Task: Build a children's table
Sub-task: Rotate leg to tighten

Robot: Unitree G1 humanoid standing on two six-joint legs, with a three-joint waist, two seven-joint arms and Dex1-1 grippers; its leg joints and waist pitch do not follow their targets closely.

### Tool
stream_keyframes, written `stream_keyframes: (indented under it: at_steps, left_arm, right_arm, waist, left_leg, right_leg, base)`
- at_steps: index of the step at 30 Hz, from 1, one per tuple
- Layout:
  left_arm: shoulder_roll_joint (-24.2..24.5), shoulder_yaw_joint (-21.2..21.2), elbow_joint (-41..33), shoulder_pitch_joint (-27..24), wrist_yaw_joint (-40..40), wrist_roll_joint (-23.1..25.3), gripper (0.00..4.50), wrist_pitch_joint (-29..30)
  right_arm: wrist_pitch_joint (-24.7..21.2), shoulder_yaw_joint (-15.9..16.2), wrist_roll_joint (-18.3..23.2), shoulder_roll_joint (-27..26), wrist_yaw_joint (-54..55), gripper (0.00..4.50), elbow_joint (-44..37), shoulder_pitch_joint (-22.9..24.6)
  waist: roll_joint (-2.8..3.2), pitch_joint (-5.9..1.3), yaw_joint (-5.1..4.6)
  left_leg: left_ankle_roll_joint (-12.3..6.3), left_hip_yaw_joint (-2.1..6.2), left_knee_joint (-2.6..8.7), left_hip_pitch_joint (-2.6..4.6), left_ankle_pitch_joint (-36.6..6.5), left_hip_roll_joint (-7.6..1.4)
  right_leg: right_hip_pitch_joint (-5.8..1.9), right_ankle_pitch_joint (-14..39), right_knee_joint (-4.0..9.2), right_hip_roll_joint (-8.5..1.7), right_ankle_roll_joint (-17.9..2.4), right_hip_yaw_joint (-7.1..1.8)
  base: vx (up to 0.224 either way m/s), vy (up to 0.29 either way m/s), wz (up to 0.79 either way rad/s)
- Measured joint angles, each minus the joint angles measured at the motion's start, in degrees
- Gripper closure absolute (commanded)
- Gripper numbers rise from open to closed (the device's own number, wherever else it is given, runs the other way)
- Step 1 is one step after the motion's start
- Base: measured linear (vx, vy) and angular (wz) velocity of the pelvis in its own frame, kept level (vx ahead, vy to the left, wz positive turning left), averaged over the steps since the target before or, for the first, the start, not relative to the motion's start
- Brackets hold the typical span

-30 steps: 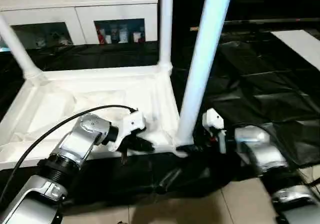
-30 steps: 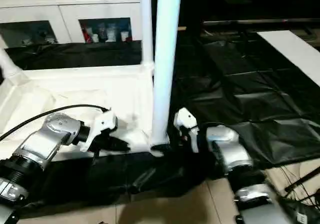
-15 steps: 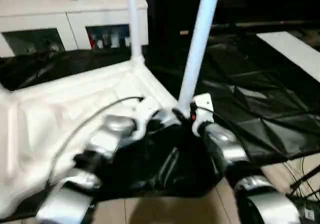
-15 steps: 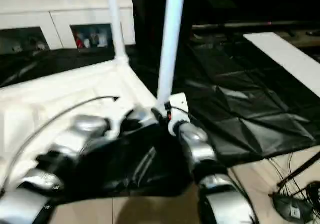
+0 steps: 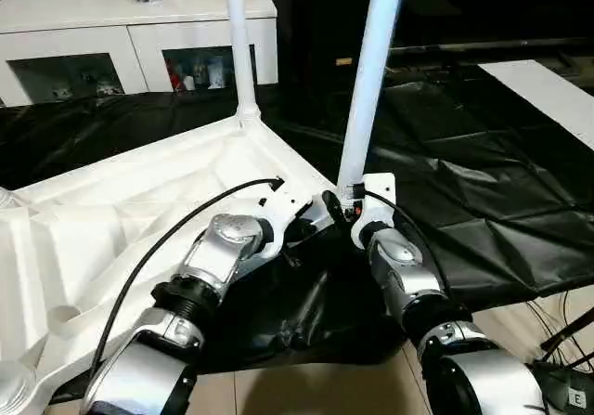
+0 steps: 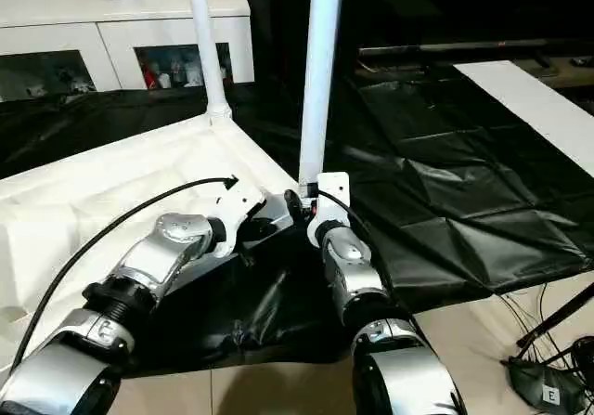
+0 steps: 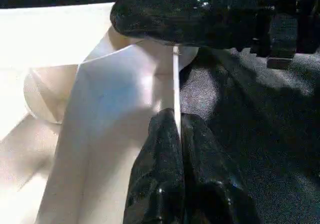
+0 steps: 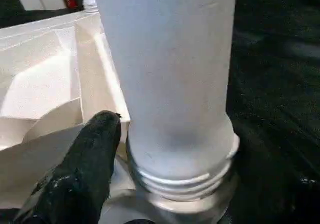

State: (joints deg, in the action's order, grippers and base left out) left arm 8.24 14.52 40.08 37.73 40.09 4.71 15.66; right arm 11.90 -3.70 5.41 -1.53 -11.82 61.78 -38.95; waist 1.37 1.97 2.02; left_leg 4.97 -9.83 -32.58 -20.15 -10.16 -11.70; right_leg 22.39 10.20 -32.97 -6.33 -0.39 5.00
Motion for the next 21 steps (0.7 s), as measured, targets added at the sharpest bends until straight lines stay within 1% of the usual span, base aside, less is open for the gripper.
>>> stream_keyframes:
  at_steps: [4, 6, 7, 9, 10, 12, 13, 15, 16, 17, 19, 21]
  left_arm:
    - [1.19, 0.63, -2.07, -1.12, 2.36, 0.02, 4.5, -0.94]
    - [2.21, 1.05, -3.58, -1.63, 4.11, -0.15, 4.5, -1.2]
    - [3.06, 1.32, -4.51, -2.01, 5.87, -0.45, 4.5, -1.41]
    - [4.76, 1.6, -5.68, -2.62, 8.44, -0.96, 4.5, -1.93]
    - [5.85, 1.74, -6.3, -2.86, 10.28, -1.21, 4.5, -2.37]
    - [7.43, 1.69, -6.86, -3.34, 12.5, -1.72, 4.5, -2.94]
    - [9.12, 1.55, -7.81, -3.77, 15.2, -2.7, 4.5, -3.18]
    - [10.41, 1.35, -8.5, -4.17, 17.78, -3.63, 4.5, -3.18]
    - [11.8, 1.46, -9.84, -4.96, 20.46, -4.63, 4.5, -3.09]
    - [13.21, 1.61, -11.16, -5.9, 23.11, -5.49, 4.5, -2.82]
    - [15.43, 1.93, -12.85, -7.04, 28.05, -6.84, 4.5, -1.9]
    - [16.25, 2.26, -13.36, -7.11, 30.18, -7.14, 4.5, -1.49]
  right_arm:
    - [0.03, 1.35, -0.54, 2.42, -5.27, 0.24, -1.67, 0.11]
    - [-0.6, 3.16, -1.51, 4.7, -9.21, 0.24, -3.23, 0.26]
    - [-1.08, 4.26, -1.97, 6.92, -12.59, 0.24, -4.36, 0.55]
    - [-1.68, 5.28, -2.49, 10.06, -18.2, 0.24, -6.21, 1.35]
    - [-2.4, 6.42, -2.31, 11.87, -23.57, 0.24, -9.22, 2.75]
    - [-3.5, 6.86, -1.12, 13.92, -29.64, 0.24, -11.79, 4.45]
    - [-4.11, 7.67, -0.2, 16.09, -35.21, 0.24, -14.21, 6.29]
    - [-4.31, 8.37, 0.61, 18.0, -39.68, 0.24, -15.77, 7.77]
    - [-4.72, 9.81, 1.27, 19.38, -44.03, 0.24, -17.96, 8.79]
    - [-5.53, 11.16, 1.72, 20.8, -47.81, 0.24, -20.12, 9.73]
    - [-7.06, 12.76, 1.85, 23.06, -53.11, 0.24, -21.71, 10.24]
    - [-7.88, 13.25, 1.78, 23.54, -55.23, 0.24, -22.88, 10.22]
  waist:
    - [0.02, -0.01, 0.36]
    - [0.01, -0.01, 0.7]
    - [0.03, -0.01, 1.11]
    - [0.02, -0.01, 1.41]
    - [0.02, -0.01, 1.46]
    - [0.04, -0.03, 1.51]
    - [0.07, -0.03, 1.48]
    - [0.06, -0.03, 1.28]
    - [0.07, -0.02, 1.22]
    - [0.07, -0.02, 1.32]
    - [0.05, 0.0, 1.7]
    - [0.01, 0.03, 2.25]
  left_leg:
    - [0.01, -0.06, 0.4, -0.11, 0.01, -0.03]
    - [0.01, -0.09, 0.55, -0.23, 0.02, -0.08]
    - [0.01, -0.12, 0.55, -0.3, 0.02, -0.15]
    - [0.0, -0.23, 0.55, -0.35, 0.03, -0.19]
    - [-0.01, -0.23, 0.49, -0.41, 0.03, -0.21]
    - [-0.02, -0.18, 0.44, -0.64, 0.04, -0.23]
    - [-0.14, -0.14, 0.3, -0.81, 0.11, -0.3]
    - [-0.37, -0.19, 0.27, -0.96, 0.15, -0.3]
    - [-0.41, -0.22, 0.23, -1.0, 0.11, -0.3]
    - [-0.44, -0.21, 0.24, -1.08, 0.1, -0.31]
    - [-0.47, -0.22, 0.13, -1.12, 0.08, -0.35]
    - [-0.46, -0.21, 0.0, -1.11, 0.09, -0.37]
  right_leg:
    - [0.23, -0.11, -0.18, 0.02, -0.05, 0.02]
    - [0.34, -0.3, -0.22, 0.04, -0.05, 0.06]
    - [0.39, -0.46, -0.26, 0.05, -0.05, 0.12]
    - [0.42, -0.63, -0.41, 0.09, -0.25, 0.13]
    - [0.46, -0.56, -0.57, 0.09, -0.13, 0.13]
    - [0.47, -0.39, -0.61, 0.15, 0.12, 0.12]
    - [0.59, -0.25, -0.64, 0.21, 0.24, 0.17]
    - [0.77, -0.16, -0.62, 0.22, 0.16, 0.14]
    - [0.97, -0.15, -0.64, 0.22, 0.14, 0.14]
    - [1.04, -0.1, -0.64, 0.23, 0.05, 0.19]
    - [1.11, 0.04, -0.9, 0.22, -0.17, 0.24]
    - [1.11, 0.05, -1.06, 0.21, -0.18, 0.24]
  base:
    - [0.0, 0.0, 0.0]
    - [0.0, 0.0, 0.0]
    - [0.0, 0.0, 0.0]
    - [0.0, 0.0, 0.0]
    - [0.0, 0.0, 0.0]
    - [0.0, 0.0, 0.0]
    - [0.0, 0.0, 0.0]
    - [0.0, 0.0, 0.0]
    - [0.0, 0.0, 0.0]
    - [0.0, 0.0, 0.0]
    - [0.0, 0.0, 0.0]
    - [0.0, 0.0, 0.0]
